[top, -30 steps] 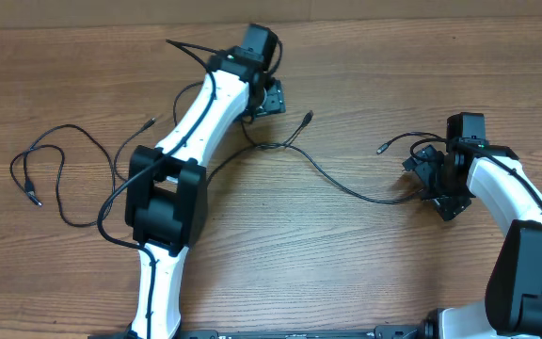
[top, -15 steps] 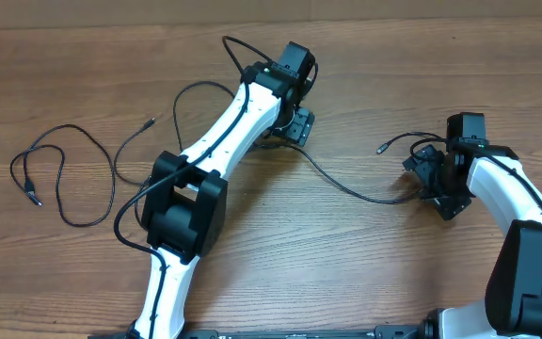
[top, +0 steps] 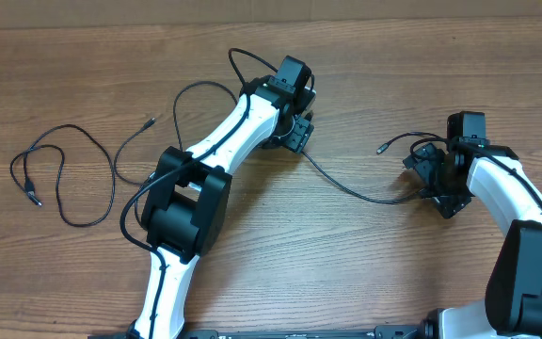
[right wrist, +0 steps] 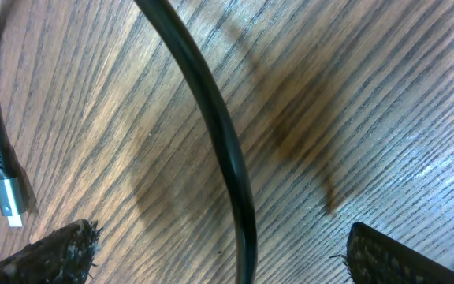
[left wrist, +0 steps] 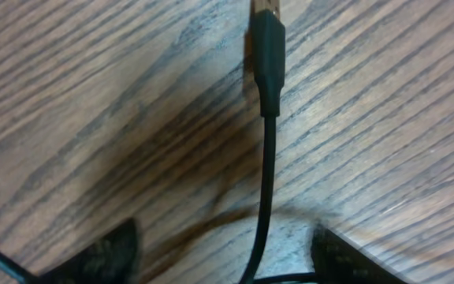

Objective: Untangle cables

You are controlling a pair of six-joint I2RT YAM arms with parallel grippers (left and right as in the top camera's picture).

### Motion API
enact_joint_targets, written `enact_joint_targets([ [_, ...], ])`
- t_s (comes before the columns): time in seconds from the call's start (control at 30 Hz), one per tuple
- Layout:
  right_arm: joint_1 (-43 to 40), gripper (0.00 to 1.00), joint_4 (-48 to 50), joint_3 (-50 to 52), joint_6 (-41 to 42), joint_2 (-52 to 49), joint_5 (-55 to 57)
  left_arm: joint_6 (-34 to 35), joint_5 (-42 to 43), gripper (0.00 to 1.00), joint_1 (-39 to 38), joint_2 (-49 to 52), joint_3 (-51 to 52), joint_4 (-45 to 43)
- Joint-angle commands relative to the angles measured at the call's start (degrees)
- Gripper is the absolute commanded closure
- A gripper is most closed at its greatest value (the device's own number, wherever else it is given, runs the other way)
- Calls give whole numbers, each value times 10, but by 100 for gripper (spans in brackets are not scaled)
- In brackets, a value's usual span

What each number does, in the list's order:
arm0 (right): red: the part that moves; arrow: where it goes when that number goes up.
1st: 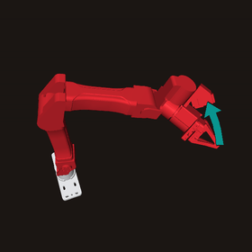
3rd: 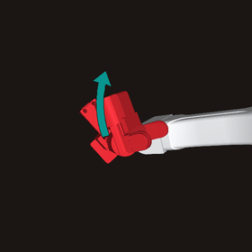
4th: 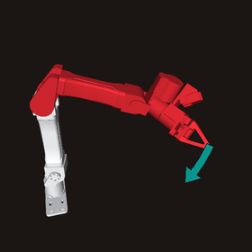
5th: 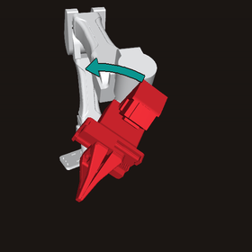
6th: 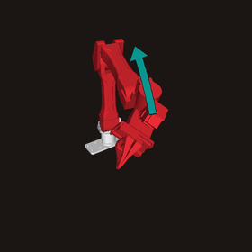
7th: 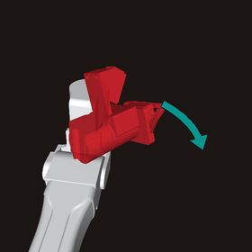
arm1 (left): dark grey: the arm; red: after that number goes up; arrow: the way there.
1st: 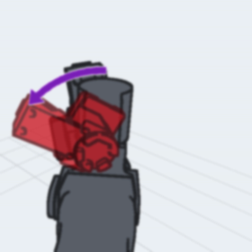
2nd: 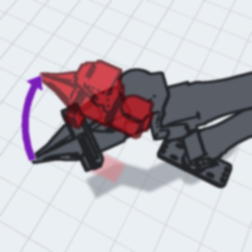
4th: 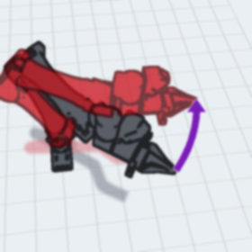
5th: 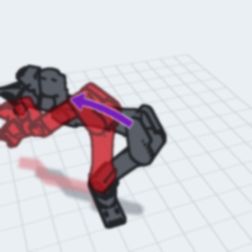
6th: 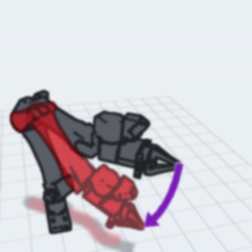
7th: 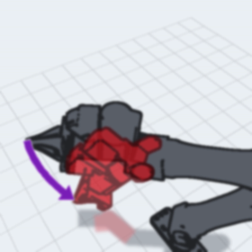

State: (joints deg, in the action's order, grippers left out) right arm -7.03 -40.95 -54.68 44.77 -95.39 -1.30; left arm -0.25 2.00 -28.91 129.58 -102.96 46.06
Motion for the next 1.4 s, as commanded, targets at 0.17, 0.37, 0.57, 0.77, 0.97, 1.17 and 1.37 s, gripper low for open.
enact_joint_targets([
  [0.17, 3, 0, 3, 4, 2, 11, 1, -10, 10, 64, -4, 10, 7, -7],
  [0.37, 3, 0, 3, 4, 2, 11, 1, -11, 25, 96, -4, 10, 29, -14],
  [0.57, 3, 0, 3, 4, 2, 11, 1, 12, 30, 96, 1, -4, -1, 27],
  [0.77, 3, 0, 19, 4, 2, 11, 1, 17, 99, 96, 11, -56, -61, 78],
  [0.97, 3, 0, 19, 4, 2, 11, 1, 68, 143, 95, 24, -127, -76, 97],
  [1.17, 3, 0, 19, 4, 2, 11, 1, 97, 248, 96, 47, -203, -76, 107],
  [1.37, 3, 0, 19, 4, 2, 11, 1, 160, 332, 96, 96, -279, -76, 107],
])
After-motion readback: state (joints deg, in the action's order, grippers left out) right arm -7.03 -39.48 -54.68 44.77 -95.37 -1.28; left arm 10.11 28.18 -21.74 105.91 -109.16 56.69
